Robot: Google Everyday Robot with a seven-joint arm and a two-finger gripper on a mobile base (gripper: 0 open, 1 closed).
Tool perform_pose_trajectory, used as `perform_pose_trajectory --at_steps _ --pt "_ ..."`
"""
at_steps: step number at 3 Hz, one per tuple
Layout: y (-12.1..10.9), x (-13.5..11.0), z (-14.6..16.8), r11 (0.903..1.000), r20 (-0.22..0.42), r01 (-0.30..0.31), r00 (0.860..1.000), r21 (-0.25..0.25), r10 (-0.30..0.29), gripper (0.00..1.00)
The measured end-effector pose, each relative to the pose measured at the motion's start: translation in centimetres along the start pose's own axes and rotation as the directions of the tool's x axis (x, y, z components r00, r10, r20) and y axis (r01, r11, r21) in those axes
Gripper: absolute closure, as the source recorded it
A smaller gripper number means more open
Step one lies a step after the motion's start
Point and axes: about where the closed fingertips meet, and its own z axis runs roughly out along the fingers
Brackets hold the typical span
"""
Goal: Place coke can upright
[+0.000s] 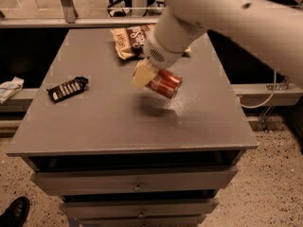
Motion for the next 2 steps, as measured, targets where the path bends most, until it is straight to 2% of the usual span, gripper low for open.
perform_pose_trajectory --at_steps 1,2 --pt "-3.7 -1.7 -2.8 0.9994 0.267 -0.019 0.963 -0.029 0.026 1.0" --pt "-6.1 -2.1 -4.1 0.9933 0.514 -0.025 0.854 -0.113 0.08 1.0"
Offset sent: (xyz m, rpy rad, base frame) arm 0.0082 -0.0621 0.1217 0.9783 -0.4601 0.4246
